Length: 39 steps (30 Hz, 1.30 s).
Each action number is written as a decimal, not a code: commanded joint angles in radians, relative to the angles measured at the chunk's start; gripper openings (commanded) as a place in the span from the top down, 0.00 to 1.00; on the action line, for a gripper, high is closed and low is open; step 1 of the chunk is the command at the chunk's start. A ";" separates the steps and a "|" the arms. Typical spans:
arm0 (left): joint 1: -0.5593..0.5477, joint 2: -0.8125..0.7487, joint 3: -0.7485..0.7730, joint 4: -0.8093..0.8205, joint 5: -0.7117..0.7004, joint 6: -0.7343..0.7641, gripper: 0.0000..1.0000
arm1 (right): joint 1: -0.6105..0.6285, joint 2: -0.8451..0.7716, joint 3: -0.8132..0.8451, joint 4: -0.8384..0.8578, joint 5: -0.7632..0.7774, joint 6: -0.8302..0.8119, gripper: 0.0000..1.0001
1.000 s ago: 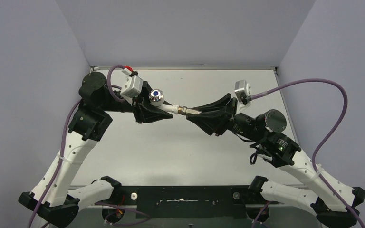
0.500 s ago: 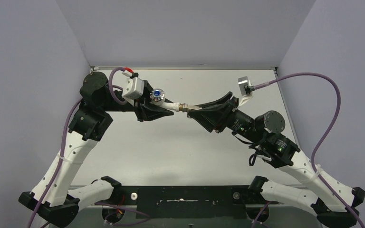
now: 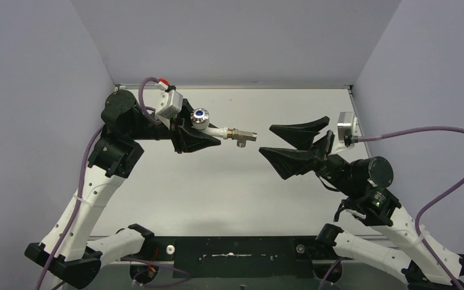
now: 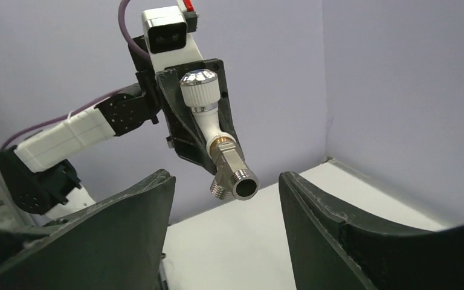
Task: Install the water faucets
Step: Screw the water faucet onto the adaptor.
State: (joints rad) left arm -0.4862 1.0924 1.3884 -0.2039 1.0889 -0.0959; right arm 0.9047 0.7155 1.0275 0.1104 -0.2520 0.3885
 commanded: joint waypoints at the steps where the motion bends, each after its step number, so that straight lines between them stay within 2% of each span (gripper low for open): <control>1: 0.007 -0.010 0.019 0.102 -0.013 -0.136 1.00 | 0.002 -0.010 0.095 -0.034 -0.045 -0.407 0.35; 8: 0.006 -0.017 0.010 0.141 -0.046 -0.297 1.00 | 0.003 0.045 0.231 -0.277 -0.244 -0.995 0.34; 12: 0.007 -0.023 0.008 0.119 -0.046 -0.310 1.00 | 0.003 0.089 0.281 -0.375 -0.343 -1.152 0.31; 19: 0.005 -0.020 -0.002 0.104 -0.016 -0.311 1.00 | 0.004 0.177 0.364 -0.468 -0.383 -1.235 0.26; 24: 0.006 -0.020 -0.003 0.104 0.001 -0.318 1.00 | 0.004 0.186 0.347 -0.493 -0.298 -1.394 0.28; 28: 0.006 -0.019 0.004 0.104 0.013 -0.318 1.00 | 0.004 0.185 0.345 -0.495 -0.267 -1.439 0.33; 39: 0.006 -0.017 0.009 0.104 0.029 -0.319 1.00 | 0.004 0.185 0.356 -0.474 -0.284 -1.427 0.48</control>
State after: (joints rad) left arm -0.4831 1.0920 1.3750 -0.1497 1.0992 -0.4076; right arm 0.9047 0.9051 1.3579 -0.4133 -0.5392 -1.0271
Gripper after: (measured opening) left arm 0.265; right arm 0.531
